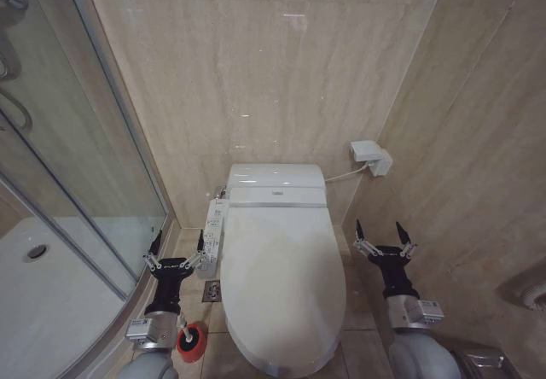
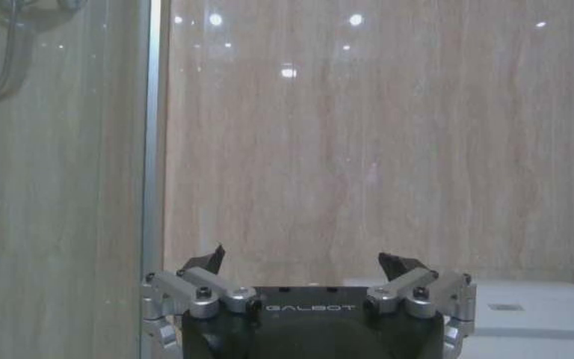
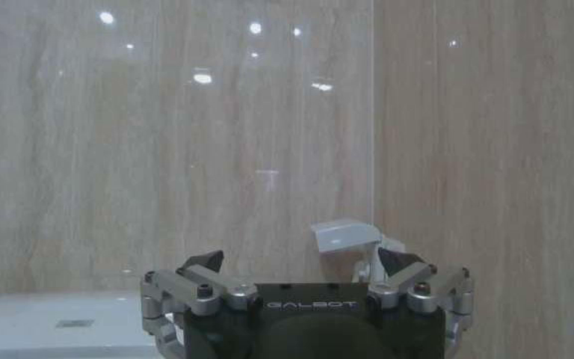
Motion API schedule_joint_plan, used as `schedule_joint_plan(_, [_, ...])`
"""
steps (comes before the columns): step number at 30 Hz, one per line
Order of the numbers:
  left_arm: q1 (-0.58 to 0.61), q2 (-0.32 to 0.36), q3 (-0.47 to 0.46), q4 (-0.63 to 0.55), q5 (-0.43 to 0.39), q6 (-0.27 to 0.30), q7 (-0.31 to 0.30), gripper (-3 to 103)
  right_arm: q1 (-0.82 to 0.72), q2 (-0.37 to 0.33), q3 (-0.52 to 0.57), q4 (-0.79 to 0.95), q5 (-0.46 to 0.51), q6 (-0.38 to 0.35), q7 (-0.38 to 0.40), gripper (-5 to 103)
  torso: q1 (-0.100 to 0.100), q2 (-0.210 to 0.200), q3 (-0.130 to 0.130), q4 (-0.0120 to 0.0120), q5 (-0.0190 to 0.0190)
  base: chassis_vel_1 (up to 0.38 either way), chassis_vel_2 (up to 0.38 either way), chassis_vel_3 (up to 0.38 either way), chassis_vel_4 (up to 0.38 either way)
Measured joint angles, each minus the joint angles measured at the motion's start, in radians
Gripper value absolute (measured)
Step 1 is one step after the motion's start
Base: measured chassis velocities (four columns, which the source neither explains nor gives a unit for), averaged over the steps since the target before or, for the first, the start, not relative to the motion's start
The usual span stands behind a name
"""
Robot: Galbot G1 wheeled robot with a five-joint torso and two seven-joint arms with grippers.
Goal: Open the toilet lid, clean the toilet bowl with a toilet brush, close the toilet lid, and flush.
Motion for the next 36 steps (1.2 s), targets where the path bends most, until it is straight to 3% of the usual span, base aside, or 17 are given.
schedule_joint_plan(36, [0.003,0.002,-0.004,0.032,0.017,-0.045,0.008,100,0.001,0.000,0.000,0.000,0.000,0.000,0.000,100,0.001,0.000,0.000,0.0002,0.0000,-0.065,0.063,0.064,-0.067])
